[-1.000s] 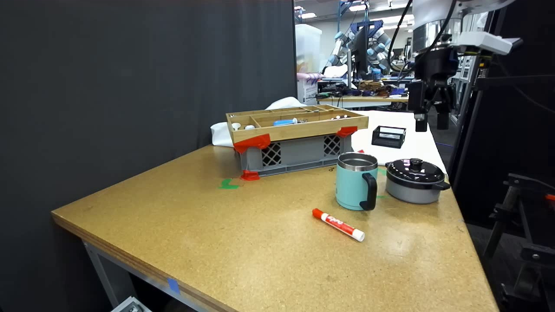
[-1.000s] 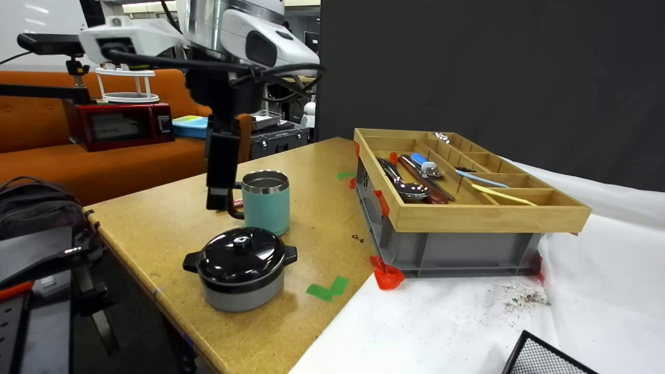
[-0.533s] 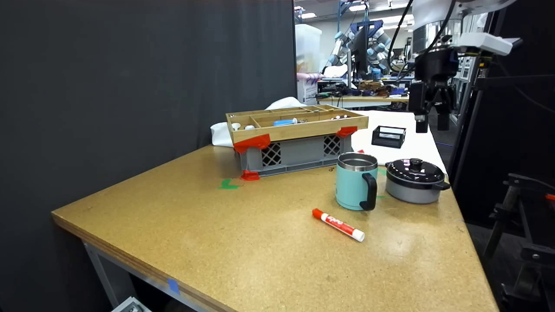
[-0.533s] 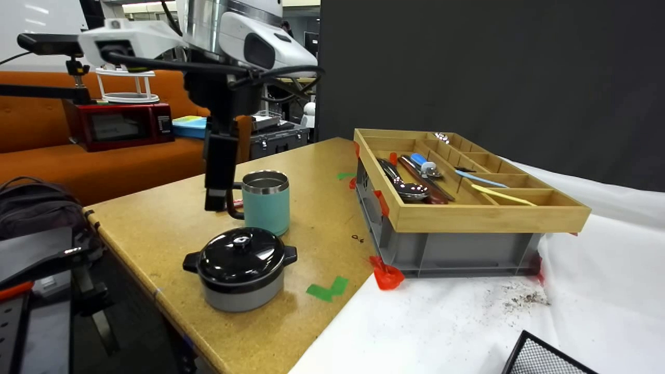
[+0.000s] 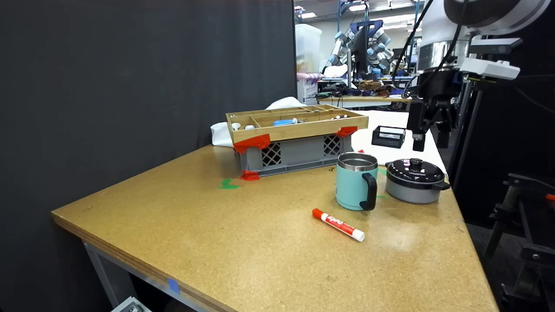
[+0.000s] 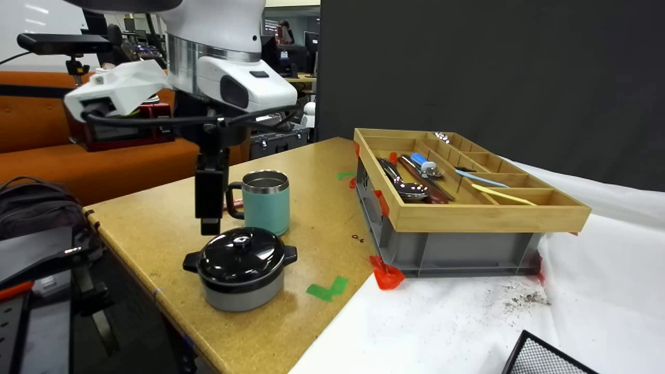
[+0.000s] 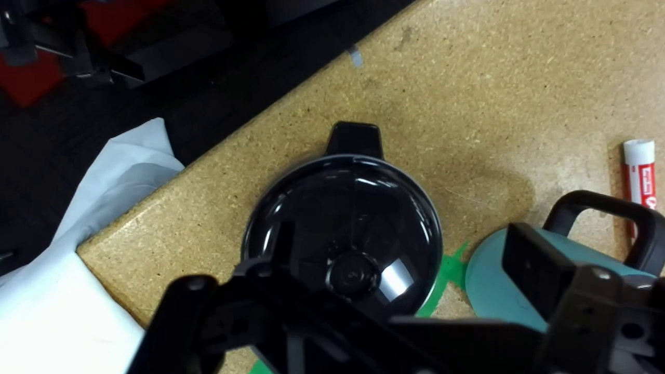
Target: Remove the black lid from the grey pot, put the red marker inside the pot, remove the marker from the pot
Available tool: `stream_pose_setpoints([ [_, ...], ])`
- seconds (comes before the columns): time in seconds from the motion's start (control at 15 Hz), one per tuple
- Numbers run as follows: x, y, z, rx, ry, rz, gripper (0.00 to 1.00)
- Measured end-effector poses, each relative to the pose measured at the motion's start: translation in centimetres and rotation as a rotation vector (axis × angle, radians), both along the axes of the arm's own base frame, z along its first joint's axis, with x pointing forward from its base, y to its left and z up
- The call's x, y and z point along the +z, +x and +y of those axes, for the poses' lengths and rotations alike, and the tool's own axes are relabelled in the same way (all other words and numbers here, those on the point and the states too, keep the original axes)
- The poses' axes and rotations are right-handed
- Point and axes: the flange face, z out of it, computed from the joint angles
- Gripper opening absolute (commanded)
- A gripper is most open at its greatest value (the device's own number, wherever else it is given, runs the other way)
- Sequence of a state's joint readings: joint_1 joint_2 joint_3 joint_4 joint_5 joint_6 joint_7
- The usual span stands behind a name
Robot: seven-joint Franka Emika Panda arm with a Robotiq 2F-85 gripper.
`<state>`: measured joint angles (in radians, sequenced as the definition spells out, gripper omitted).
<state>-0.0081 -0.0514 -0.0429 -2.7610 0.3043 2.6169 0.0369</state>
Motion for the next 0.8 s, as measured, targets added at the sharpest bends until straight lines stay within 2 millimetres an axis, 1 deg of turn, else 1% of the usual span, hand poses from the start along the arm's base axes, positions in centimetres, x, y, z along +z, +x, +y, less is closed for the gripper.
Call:
stream_pose_setpoints([
  [0.4,-1.8,0.6,0.1,-0.048,-0.029,-0.045,1.00],
  [0.8,-4.6,2.3,-0.3,-0.110,-0.102,-0.066,1.00],
])
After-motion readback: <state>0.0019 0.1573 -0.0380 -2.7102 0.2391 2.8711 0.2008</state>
